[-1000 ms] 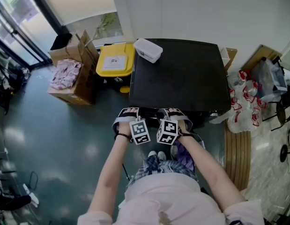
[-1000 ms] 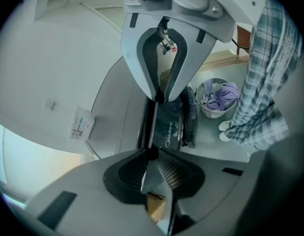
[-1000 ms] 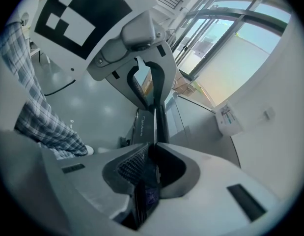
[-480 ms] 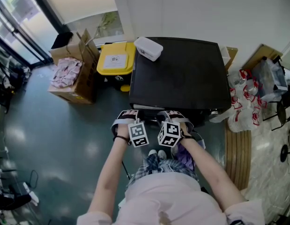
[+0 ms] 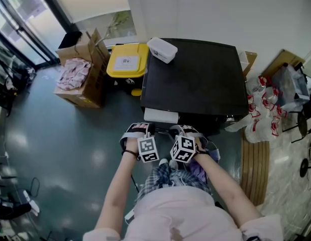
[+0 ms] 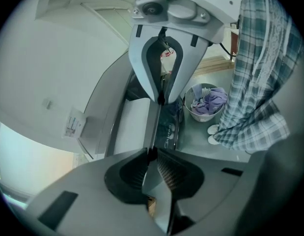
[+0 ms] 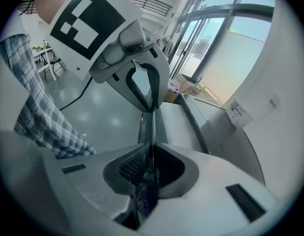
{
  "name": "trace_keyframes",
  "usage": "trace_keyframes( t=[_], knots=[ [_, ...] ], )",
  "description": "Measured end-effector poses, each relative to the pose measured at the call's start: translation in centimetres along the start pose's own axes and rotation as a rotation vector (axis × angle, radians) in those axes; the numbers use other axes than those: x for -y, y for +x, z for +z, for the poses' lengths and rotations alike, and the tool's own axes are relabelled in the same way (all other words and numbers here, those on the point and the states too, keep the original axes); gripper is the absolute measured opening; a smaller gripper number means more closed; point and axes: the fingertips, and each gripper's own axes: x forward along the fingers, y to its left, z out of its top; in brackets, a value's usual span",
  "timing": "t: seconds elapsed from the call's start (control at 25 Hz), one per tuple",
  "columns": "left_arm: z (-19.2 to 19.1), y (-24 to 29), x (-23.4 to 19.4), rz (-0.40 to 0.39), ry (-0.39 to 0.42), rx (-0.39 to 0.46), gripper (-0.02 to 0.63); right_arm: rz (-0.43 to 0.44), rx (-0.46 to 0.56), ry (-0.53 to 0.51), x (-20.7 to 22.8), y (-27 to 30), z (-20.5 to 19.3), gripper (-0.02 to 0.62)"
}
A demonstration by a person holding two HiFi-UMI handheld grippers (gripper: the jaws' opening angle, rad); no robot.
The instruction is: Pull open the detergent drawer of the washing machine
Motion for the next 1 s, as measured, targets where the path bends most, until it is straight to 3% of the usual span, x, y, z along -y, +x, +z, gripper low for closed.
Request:
trace_keyframes(
  t=[1.0],
  knots=[
    [-0.3,-2.0,3.6,-0.079,-0.053,0.019,0.078,0.124,0.018,0.028,-4.1,-1.1,0.2,0.049]
  ],
)
